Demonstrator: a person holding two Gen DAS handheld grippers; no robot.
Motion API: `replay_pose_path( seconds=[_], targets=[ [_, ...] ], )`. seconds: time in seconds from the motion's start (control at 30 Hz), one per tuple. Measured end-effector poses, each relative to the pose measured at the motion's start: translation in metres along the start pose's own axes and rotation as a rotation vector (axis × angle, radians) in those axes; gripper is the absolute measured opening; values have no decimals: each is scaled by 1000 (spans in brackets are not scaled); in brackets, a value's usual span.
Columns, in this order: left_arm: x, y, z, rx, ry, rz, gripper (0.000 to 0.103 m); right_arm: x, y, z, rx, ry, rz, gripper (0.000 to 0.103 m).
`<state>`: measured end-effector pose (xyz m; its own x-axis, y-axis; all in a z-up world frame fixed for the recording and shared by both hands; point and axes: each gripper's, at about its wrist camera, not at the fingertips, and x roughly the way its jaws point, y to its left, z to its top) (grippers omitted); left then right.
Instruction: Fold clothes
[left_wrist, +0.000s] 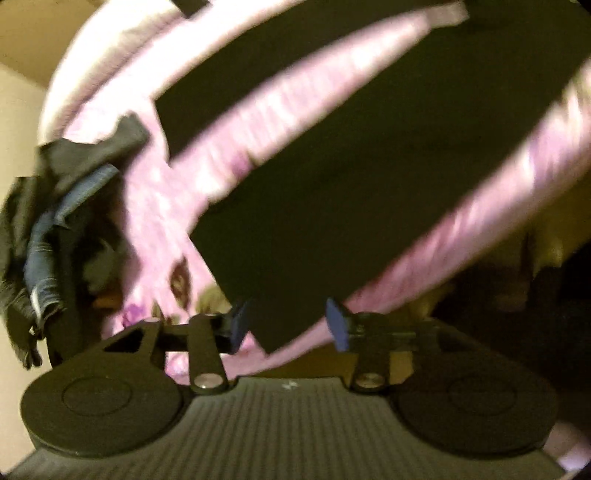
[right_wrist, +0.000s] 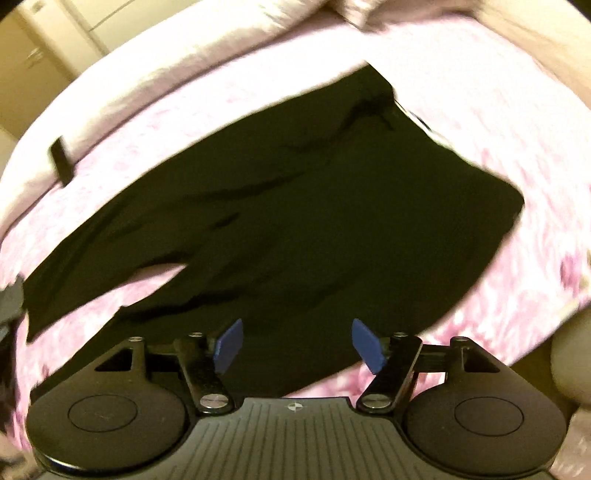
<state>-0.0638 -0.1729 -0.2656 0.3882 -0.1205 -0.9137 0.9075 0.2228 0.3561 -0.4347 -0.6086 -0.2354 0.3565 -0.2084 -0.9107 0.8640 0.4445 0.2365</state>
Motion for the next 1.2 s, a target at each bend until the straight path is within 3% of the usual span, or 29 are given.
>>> replay_pose_path(
  seconds=[0.03, 0.17, 0.23, 0.47, 0.6, 0.8, 1.2],
  targets=[
    [-13, 0, 11, -40, -23, 3, 61, -8, 2, 3, -29, -4, 8, 72],
    [-64, -5, 58, -221, -112, -20, 71, -40, 6, 15, -130, -22, 31, 73],
    [-86, -11, 78, -312, -157, -40, 82, -55, 5, 22, -166, -34, 36, 73],
    [-135, -47, 135, -483, -243, -94, 90, -86, -1, 35, -285, -3, -15, 75],
    [-146, -77, 153, -458, -243, -114, 90, -95, -2, 30, -349, 7, -47, 75],
    [-150, -102, 165, -370, -233, -98, 90, -98, -8, 18, -343, 34, -61, 75],
    [-149, -96, 150, -386, -202, -17, 90, -85, 8, -2, -406, 77, -14, 75]
  ],
)
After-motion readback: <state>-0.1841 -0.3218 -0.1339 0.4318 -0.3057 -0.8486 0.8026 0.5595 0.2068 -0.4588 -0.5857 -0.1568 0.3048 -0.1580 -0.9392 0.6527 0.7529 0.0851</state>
